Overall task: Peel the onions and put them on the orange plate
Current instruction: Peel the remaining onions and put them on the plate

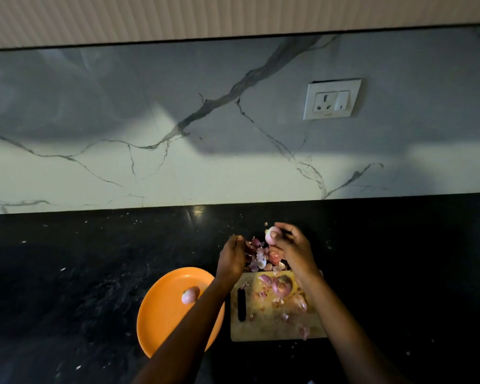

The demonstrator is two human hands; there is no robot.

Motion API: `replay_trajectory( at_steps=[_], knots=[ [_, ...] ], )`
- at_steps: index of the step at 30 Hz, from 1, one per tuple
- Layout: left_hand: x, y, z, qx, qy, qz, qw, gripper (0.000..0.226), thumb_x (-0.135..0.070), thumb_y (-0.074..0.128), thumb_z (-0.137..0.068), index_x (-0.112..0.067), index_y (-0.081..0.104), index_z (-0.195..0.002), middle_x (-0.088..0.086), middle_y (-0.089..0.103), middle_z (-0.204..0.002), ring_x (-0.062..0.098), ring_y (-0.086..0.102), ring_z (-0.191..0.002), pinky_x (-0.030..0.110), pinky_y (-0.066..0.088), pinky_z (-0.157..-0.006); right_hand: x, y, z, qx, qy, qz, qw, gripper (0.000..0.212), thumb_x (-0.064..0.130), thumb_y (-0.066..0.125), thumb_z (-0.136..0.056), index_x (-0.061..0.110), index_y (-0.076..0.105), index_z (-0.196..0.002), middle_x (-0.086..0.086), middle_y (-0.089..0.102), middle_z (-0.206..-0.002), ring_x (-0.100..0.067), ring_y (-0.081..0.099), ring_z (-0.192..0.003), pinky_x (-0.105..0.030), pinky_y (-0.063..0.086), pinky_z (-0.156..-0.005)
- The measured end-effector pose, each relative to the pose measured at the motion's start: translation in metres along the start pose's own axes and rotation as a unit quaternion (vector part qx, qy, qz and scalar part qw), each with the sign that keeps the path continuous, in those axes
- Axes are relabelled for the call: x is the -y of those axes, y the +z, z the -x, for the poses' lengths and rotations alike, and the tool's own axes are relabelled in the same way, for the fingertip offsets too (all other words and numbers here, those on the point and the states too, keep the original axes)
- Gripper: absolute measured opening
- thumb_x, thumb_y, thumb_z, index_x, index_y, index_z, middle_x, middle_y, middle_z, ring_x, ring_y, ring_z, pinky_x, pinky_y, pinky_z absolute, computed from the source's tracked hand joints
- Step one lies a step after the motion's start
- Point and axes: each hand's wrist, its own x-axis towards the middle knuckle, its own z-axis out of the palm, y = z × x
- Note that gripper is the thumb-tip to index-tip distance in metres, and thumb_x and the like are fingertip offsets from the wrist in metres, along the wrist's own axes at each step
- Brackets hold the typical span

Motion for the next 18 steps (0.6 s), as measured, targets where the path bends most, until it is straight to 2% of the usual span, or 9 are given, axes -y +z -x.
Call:
replay_trajectory(
  at_steps=[1, 2, 3, 5, 7, 10, 11, 13, 18],
  knots=[
    [0.002, 0.000, -0.001, 0.007, 0.001, -0.005, 1.000, 0.029, -0.031, 0.040, -0.108, -0.014, 0.060, -0.097, 0.014, 0.068, -0.095, 0.031, 0.068, -0.089, 0.051, 0.056, -0.084, 0.001, 0.001, 0.001, 0.003, -0.004, -0.010, 1.000, 0.024, 0.017, 0.072, -0.092, 0.030, 0.067, -0.111, -0.002, 0.070, -0.118, -0.017, 0.070, -0.108, -0.036, 0.059, -0.092],
    [0.002, 0.001, -0.002, 0.017, -0.005, -0.017, 1.000, 0.029, -0.032, 0.041, -0.107, -0.014, 0.061, -0.098, 0.015, 0.069, -0.096, 0.032, 0.068, -0.090, 0.054, 0.056, -0.086, 0.003, 0.002, 0.002, 0.010, -0.003, -0.010, 1.000, 0.024, 0.018, 0.071, -0.093, 0.027, 0.066, -0.114, -0.003, 0.070, -0.118, -0.017, 0.070, -0.106, -0.031, 0.060, -0.086],
    [0.002, 0.001, -0.002, 0.024, -0.009, -0.030, 0.999, 0.025, -0.031, 0.044, -0.107, -0.015, 0.061, -0.100, 0.012, 0.069, -0.097, 0.029, 0.068, -0.091, 0.050, 0.057, -0.085, 0.004, 0.002, 0.004, 0.013, -0.001, 0.009, 1.000, 0.026, 0.018, 0.071, -0.093, 0.026, 0.064, -0.116, -0.004, 0.069, -0.119, -0.015, 0.070, -0.103, -0.025, 0.059, -0.079],
    [-0.001, 0.000, 0.000, 0.016, -0.009, -0.040, 0.999, 0.009, -0.022, 0.057, -0.102, -0.015, 0.058, -0.106, 0.004, 0.067, -0.099, 0.018, 0.068, -0.091, 0.031, 0.057, -0.075, 0.000, 0.000, 0.004, 0.002, -0.006, 0.078, 0.997, 0.036, 0.019, 0.075, -0.090, 0.029, 0.062, -0.122, 0.000, 0.068, -0.120, -0.010, 0.066, -0.103, -0.017, 0.053, -0.074],
    [0.001, -0.001, 0.000, 0.006, 0.002, -0.049, 0.999, 0.021, -0.017, 0.067, -0.096, -0.017, 0.054, -0.112, -0.007, 0.063, -0.099, 0.009, 0.064, -0.091, 0.015, 0.048, -0.068, -0.005, -0.002, 0.004, -0.001, -0.023, 0.130, 0.991, 0.047, 0.018, 0.080, -0.084, 0.030, 0.062, -0.126, 0.004, 0.064, -0.120, -0.007, 0.062, -0.107, -0.015, 0.050, -0.078],
    [0.008, -0.002, 0.002, 0.001, -0.024, -0.055, 0.998, 0.015, -0.018, 0.065, -0.097, -0.019, 0.057, -0.109, -0.008, 0.063, -0.097, -0.001, 0.060, -0.083, 0.010, 0.044, -0.060, -0.014, -0.004, 0.003, 0.017, -0.045, 0.206, 0.977, 0.049, 0.017, 0.083, -0.080, 0.032, 0.064, -0.122, 0.002, 0.058, -0.124, -0.014, 0.061, -0.112, -0.026, 0.055, -0.088],
    [0.011, -0.001, 0.002, 0.001, -0.027, -0.050, 0.998, 0.010, -0.019, 0.065, -0.097, -0.019, 0.059, -0.105, -0.005, 0.066, -0.098, 0.000, 0.061, -0.082, 0.009, 0.044, -0.058, -0.016, -0.003, 0.005, 0.017, -0.051, 0.215, 0.975, 0.048, 0.017, 0.083, -0.080, 0.032, 0.064, -0.121, 0.003, 0.060, -0.123, -0.015, 0.061, -0.112, -0.028, 0.055, -0.088],
    [0.013, -0.001, 0.002, 0.011, -0.028, -0.046, 0.998, 0.002, -0.019, 0.063, -0.098, -0.020, 0.063, -0.099, 0.000, 0.071, -0.100, 0.004, 0.065, -0.083, 0.011, 0.046, -0.061, -0.016, -0.001, 0.008, 0.007, -0.059, 0.197, 0.979, 0.047, 0.019, 0.083, -0.081, 0.029, 0.062, -0.121, 0.006, 0.063, -0.120, -0.011, 0.062, -0.110, -0.022, 0.053, -0.082],
    [0.014, -0.005, 0.007, 0.031, -0.043, -0.024, 0.998, 0.013, -0.020, 0.061, -0.099, -0.028, 0.064, -0.089, 0.003, 0.074, -0.099, 0.016, 0.072, -0.092, 0.025, 0.050, -0.072, -0.016, 0.005, 0.012, 0.007, -0.041, 0.194, 0.980, 0.045, 0.022, 0.082, -0.083, 0.031, 0.058, -0.121, 0.009, 0.063, -0.118, -0.009, 0.063, -0.105, -0.016, 0.048, -0.074]
  ],
)
